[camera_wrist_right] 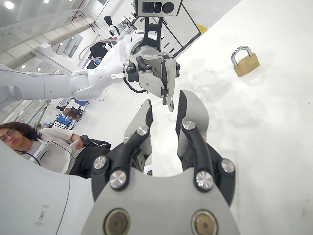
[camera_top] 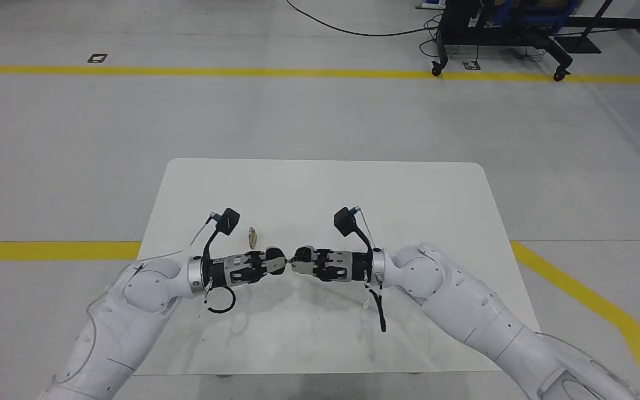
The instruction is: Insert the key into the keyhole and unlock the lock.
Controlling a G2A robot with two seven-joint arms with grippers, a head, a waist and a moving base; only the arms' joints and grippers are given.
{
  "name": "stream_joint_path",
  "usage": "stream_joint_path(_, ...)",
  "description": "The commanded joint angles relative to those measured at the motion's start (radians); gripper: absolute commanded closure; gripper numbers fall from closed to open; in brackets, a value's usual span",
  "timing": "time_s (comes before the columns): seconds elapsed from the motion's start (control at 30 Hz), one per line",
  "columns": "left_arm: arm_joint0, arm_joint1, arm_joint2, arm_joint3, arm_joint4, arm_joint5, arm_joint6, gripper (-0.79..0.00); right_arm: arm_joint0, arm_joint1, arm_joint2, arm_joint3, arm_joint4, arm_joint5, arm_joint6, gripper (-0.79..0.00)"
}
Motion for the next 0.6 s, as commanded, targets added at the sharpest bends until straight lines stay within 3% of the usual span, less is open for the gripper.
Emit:
stream_joint_path(0.0, -0.003, 0.000, 0.003, 0.000, 0.004, -0.002, -0.002, 0.000, 0.000, -0.003, 0.000, 0.003, 0.002, -0.001, 0.004, -0.135)
stream_joint_path(0.07, -0.005, 0.000, 0.004, 0.002, 0.008, -0.005, 0.000, 0.000, 0.001, -0.005, 0.002, 0.006, 0.004, -0.009, 0.005, 0.000)
stream_joint_path(0.17, -0.007, 0.000, 0.003, 0.002, 0.020, -0.019, 0.009, -0.018, 0.000, -0.009, 0.004, 0.012, 0.005, -0.018, 0.011, 0.000)
stream_joint_path(0.2, -0.006, 0.000, 0.001, 0.002, 0.030, -0.027, 0.014, -0.286, 0.000, -0.010, 0.005, 0.014, 0.005, -0.021, 0.015, 0.000)
stream_joint_path(0.23, -0.004, 0.000, 0.003, 0.001, 0.032, -0.031, 0.019, -0.785, 0.000, -0.010, 0.007, 0.015, 0.006, -0.027, 0.016, 0.000)
stream_joint_path(0.43, 0.003, 0.000, -0.010, 0.011, 0.008, -0.066, 0.076, -0.785, -0.022, -0.005, 0.048, 0.027, 0.013, -0.087, -0.009, 0.000)
stream_joint_path(0.57, 0.025, 0.000, -0.065, 0.041, -0.040, -0.116, 0.198, -0.785, -0.056, 0.010, 0.112, 0.048, 0.018, -0.136, -0.059, 0.000)
